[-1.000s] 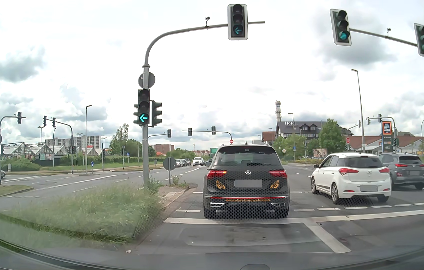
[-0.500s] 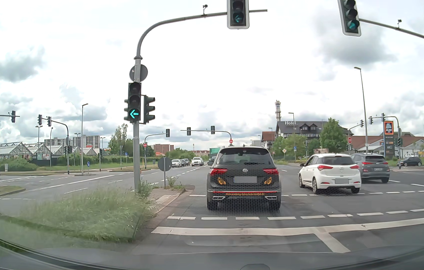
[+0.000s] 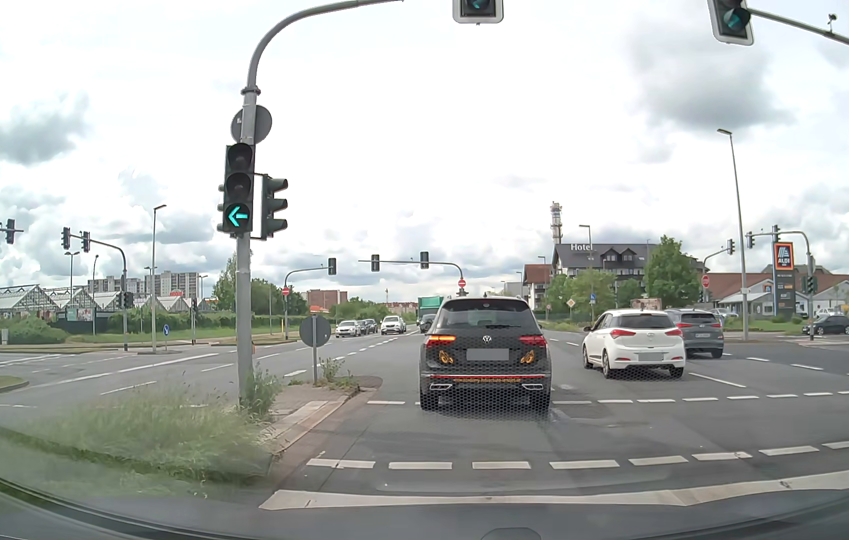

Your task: Follow the waypoints while adhering to traffic rules and regulations

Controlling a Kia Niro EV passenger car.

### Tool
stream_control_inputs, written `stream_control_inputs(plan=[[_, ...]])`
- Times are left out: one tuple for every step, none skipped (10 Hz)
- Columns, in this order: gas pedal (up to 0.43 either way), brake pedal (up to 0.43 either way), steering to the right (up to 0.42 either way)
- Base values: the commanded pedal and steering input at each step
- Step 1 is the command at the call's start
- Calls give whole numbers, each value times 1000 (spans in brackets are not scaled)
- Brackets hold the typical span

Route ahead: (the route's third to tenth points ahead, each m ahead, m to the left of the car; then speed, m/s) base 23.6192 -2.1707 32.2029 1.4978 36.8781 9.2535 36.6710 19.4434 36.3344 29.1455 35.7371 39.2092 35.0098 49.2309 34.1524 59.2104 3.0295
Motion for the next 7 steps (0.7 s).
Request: stream_control_inputs(plan=[[299, 0, 3], [299, 0, 3], [311, 0, 3], [319, 0, 3], [331, 0, 3], [331, 0, 3], [331, 0, 2]])
